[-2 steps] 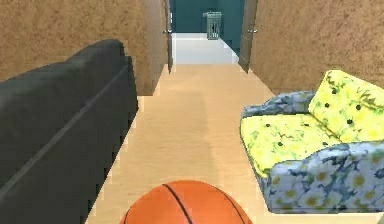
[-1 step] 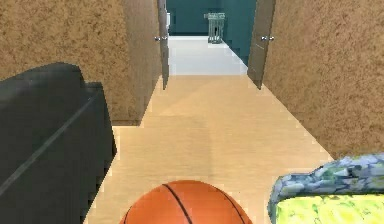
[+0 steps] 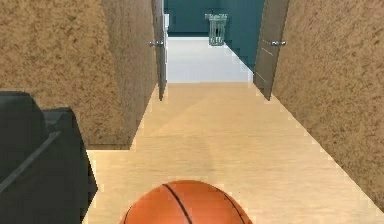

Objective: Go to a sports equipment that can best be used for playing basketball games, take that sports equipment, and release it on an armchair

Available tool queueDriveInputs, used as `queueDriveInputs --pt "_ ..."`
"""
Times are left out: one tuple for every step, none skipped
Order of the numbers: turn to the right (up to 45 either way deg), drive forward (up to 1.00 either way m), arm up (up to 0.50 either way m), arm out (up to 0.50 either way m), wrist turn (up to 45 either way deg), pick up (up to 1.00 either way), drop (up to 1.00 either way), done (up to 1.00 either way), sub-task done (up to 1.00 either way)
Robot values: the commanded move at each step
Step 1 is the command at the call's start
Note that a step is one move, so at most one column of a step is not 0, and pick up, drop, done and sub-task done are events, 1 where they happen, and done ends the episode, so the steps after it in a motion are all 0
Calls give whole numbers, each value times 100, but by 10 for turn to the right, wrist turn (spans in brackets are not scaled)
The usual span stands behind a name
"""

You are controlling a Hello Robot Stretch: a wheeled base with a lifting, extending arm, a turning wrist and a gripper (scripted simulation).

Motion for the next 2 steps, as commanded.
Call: queueDriveInputs --pt "-30 0 0 0 0 0 0 0 0" --pt "0 0 0 48 0 0 0 0 0"
